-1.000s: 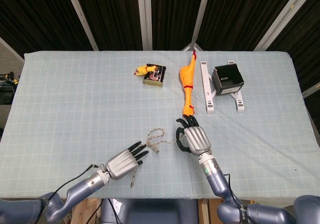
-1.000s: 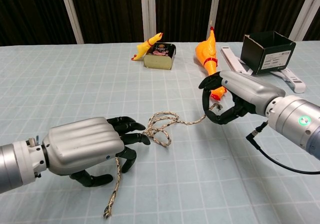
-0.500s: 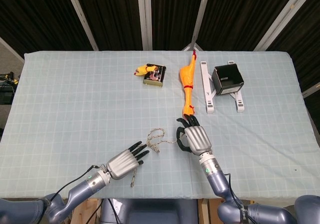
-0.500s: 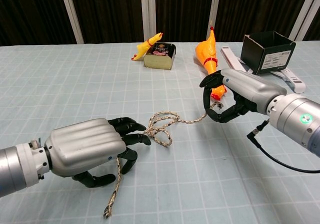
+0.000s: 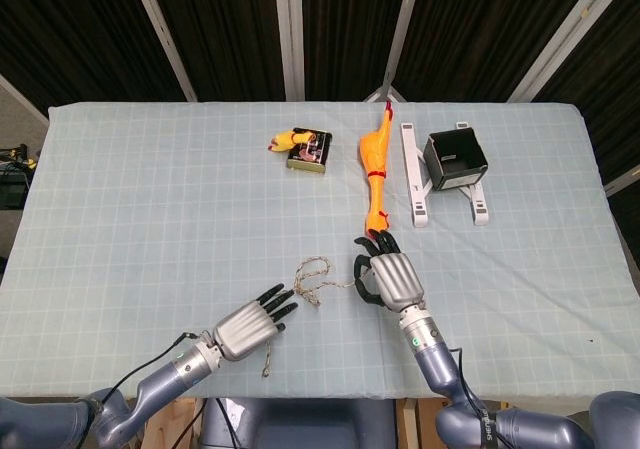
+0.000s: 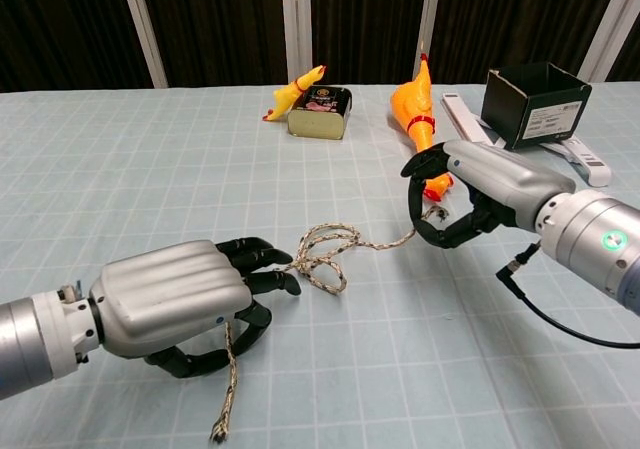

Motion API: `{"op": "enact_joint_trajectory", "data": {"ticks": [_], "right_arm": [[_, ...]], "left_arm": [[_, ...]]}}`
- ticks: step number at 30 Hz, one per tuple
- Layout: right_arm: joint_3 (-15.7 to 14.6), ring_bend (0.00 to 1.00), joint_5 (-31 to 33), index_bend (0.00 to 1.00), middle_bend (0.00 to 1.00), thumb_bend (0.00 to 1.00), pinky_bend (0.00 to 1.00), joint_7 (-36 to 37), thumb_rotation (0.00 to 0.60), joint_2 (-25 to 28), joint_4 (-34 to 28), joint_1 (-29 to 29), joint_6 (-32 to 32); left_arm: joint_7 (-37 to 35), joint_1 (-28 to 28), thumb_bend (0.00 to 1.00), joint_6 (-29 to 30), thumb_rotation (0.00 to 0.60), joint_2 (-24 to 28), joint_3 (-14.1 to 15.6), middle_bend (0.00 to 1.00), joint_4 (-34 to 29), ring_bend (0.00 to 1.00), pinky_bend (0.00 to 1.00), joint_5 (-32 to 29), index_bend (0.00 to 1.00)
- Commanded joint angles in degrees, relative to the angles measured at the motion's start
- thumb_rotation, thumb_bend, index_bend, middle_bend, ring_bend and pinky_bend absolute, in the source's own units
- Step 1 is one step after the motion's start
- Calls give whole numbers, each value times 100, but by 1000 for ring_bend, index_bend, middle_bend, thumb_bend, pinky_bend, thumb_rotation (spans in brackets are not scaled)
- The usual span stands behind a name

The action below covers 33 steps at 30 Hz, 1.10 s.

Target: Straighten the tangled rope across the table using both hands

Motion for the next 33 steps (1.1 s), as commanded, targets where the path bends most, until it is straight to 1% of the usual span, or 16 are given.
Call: {"op": "enact_joint_trajectory", "data": {"ticks": [1, 4, 8, 11, 15, 20, 24, 28, 33], "right_arm": [[0, 6, -1, 633, 215, 487, 0, -7, 600, 12, -6, -3, 6], [9, 6, -2, 634, 215, 487, 0, -12, 600, 45, -24, -7, 15], [48, 6, 7, 634, 215, 488, 0, -23, 600, 133, -69, -14, 40], [89, 6, 21, 634, 215, 488, 0, -27, 600, 232, -124, -25, 64], [109, 6, 25, 634, 215, 487, 0, -62, 600, 427, -251, -66, 117], [87, 6, 1, 633, 215, 488, 0, -106, 600, 673, -397, -130, 180], [61, 6, 3, 634, 215, 487, 0, -78, 600, 841, -501, -210, 239], [-21, 6, -20, 634, 216, 487, 0, -42, 600, 1019, -609, -325, 310], [-126, 6, -72, 633, 215, 487, 0, 24, 600, 1200, -690, -468, 402]], "left_arm": [[-9, 6, 526, 37, 600, 19, 8, 132, -6, 0, 0, 14, 607], [-54, 10, 527, 111, 600, 93, 7, 133, -59, 0, 0, 40, 609], [-197, 13, 527, 288, 600, 343, 24, 145, -248, 0, 0, 150, 616], [-352, 24, 527, 479, 600, 652, 70, 150, -417, 0, 0, 289, 619], [-605, 98, 526, 849, 600, 1236, 140, 151, -662, 0, 0, 476, 619], [-982, 274, 527, 1334, 600, 1848, 194, 155, -821, 0, 0, 580, 622], [-1263, 450, 527, 1637, 600, 2204, 222, 158, -834, 0, 0, 543, 628], [-1543, 652, 527, 1906, 600, 2495, 252, 159, -705, 0, 0, 480, 631], [-1823, 900, 527, 2130, 600, 2712, 271, 159, -542, 0, 0, 349, 630]]}}
